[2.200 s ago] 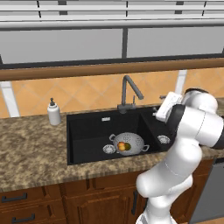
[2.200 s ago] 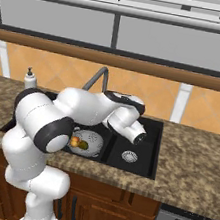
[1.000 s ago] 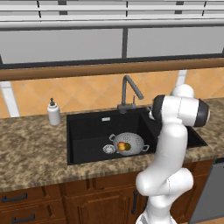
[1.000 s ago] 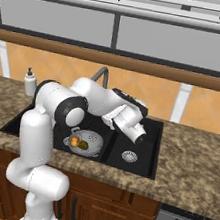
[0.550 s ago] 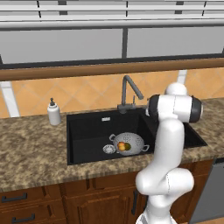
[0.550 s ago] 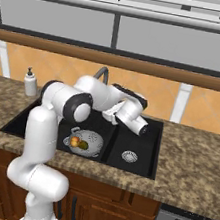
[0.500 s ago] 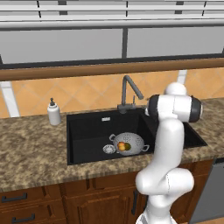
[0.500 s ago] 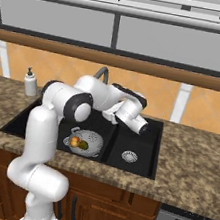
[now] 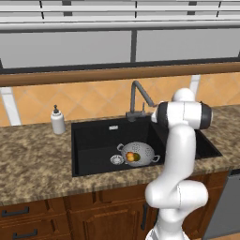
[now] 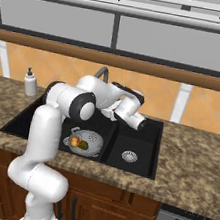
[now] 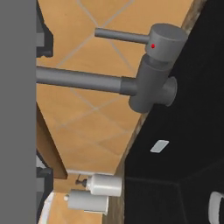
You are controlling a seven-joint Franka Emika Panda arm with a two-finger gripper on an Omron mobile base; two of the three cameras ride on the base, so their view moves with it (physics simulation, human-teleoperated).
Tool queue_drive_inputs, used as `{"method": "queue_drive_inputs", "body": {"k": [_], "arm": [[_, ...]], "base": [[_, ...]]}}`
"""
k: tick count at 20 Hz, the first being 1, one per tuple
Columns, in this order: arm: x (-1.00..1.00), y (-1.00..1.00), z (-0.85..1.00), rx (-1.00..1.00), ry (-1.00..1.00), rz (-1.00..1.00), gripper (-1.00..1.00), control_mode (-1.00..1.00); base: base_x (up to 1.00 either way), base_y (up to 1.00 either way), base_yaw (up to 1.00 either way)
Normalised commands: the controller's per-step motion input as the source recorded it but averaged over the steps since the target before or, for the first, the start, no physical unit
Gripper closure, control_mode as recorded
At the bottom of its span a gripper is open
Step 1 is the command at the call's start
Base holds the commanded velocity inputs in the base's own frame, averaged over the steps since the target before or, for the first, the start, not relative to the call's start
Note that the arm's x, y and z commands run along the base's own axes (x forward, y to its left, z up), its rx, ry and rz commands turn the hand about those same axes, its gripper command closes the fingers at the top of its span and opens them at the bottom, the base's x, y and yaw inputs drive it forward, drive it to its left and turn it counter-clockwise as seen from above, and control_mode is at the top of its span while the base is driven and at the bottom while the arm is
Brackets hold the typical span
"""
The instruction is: Put the colander in the sink, put the peach, mango in the colander, and turn on the sink faucet and pour water over the colander.
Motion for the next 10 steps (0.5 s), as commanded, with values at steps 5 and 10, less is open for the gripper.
{"method": "queue_drive_inputs", "body": {"k": [5, 10], "arm": [[0.27, 0.0, -0.05, 0.04, 0.0, 0.02, -1.0, -1.0], [0.3, 0.0, -0.18, 0.01, 0.01, 0.01, -1.0, -1.0]], "base": [[0.0, 0.0, 0.0], [0.0, 0.0, 0.0]]}}
